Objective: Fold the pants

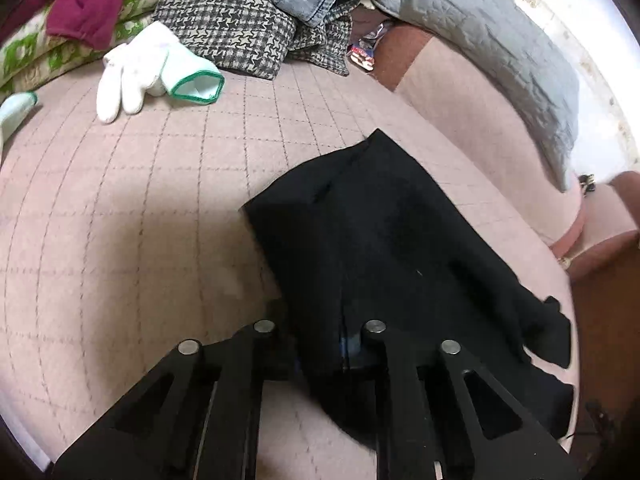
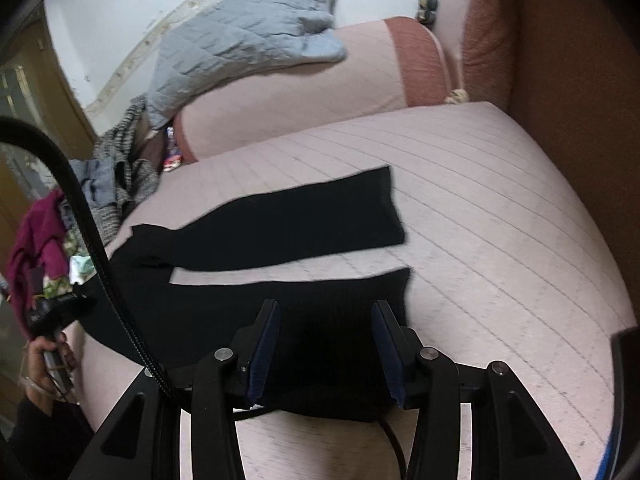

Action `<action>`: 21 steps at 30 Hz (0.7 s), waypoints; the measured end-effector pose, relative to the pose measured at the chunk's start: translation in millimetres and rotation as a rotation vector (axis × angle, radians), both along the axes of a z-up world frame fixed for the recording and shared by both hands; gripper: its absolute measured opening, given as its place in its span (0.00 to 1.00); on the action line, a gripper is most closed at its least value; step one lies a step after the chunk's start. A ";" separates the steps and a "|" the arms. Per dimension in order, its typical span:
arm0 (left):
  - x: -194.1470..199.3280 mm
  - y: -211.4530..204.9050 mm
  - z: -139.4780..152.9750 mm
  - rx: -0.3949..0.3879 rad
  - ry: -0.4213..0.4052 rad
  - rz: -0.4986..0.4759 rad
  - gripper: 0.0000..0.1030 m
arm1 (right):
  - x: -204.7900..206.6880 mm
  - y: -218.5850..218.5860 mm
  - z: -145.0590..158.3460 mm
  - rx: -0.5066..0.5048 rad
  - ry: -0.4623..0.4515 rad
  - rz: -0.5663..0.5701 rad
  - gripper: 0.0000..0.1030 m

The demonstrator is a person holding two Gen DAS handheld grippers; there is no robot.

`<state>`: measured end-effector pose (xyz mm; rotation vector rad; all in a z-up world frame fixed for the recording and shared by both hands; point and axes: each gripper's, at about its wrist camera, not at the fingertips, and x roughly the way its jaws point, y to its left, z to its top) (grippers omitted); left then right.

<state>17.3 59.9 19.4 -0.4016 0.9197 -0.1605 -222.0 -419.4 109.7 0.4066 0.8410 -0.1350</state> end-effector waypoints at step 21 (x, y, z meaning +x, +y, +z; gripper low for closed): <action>32.9 -46.5 75.9 0.339 -0.187 -0.480 0.79 | 185.3 69.9 18.2 -0.194 -0.016 0.463 0.59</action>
